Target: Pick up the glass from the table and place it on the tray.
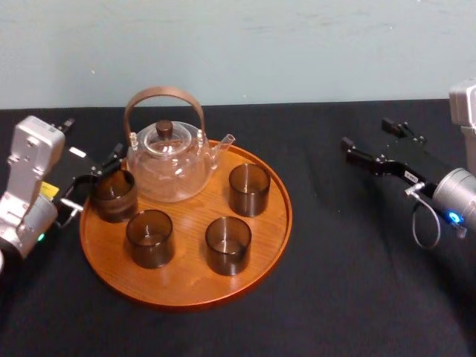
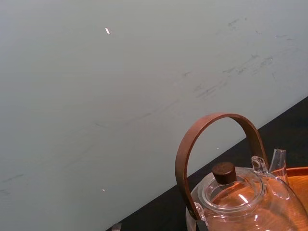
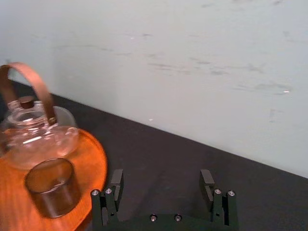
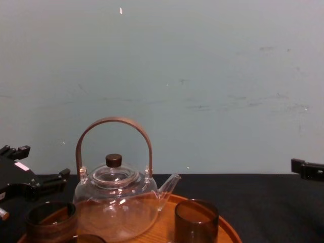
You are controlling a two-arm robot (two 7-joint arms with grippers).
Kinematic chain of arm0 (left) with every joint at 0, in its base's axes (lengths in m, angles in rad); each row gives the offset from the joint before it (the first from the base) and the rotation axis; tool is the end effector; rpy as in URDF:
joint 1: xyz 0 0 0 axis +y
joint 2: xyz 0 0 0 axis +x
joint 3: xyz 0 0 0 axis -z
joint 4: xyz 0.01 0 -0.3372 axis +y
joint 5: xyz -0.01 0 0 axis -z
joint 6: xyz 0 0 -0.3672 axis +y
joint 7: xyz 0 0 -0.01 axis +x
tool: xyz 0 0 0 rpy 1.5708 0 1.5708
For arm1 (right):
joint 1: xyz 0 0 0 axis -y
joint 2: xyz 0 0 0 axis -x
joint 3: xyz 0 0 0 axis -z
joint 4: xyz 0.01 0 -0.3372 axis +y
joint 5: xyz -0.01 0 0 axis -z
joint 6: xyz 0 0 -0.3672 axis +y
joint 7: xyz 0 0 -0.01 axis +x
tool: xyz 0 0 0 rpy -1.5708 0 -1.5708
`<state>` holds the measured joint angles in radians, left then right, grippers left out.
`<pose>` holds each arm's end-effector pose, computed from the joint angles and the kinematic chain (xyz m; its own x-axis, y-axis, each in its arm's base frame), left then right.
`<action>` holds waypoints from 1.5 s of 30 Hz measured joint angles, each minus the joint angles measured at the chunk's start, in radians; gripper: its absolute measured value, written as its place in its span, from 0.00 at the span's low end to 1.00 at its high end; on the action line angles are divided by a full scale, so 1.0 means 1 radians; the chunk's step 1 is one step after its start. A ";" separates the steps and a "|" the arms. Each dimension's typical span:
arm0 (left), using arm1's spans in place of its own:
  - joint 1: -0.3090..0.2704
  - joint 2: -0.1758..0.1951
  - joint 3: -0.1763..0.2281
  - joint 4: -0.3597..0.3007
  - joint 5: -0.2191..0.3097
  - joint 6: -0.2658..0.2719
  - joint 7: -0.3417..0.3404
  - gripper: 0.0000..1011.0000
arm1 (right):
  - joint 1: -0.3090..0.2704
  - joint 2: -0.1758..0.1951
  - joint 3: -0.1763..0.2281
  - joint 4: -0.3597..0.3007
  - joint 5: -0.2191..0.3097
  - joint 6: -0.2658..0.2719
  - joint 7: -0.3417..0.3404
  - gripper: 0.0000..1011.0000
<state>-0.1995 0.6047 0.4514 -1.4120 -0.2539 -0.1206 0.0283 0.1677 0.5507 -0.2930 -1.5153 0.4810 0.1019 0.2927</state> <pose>0.4210 0.0941 -0.3515 0.2923 0.8803 0.3737 -0.9552 0.2874 0.0702 0.4265 -0.0977 -0.3061 0.4894 -0.8707 0.0488 0.8646 0.4772 -0.1577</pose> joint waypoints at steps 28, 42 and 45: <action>0.000 0.000 0.000 0.000 0.000 0.000 0.000 0.99 | -0.067 -0.084 0.024 0.100 -0.119 -0.116 -0.019 0.99; 0.000 0.000 0.000 0.000 0.000 0.000 0.000 0.99 | -0.066 -0.088 0.026 0.101 -0.125 -0.116 -0.019 0.99; 0.000 0.000 0.000 0.000 0.000 0.000 0.000 0.99 | -0.066 -0.087 0.026 0.100 -0.124 -0.115 -0.019 0.99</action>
<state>-0.1995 0.6047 0.4514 -1.4120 -0.2539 -0.1205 0.0283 0.1014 0.4634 -0.2673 -1.4149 0.3565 -0.0135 0.2736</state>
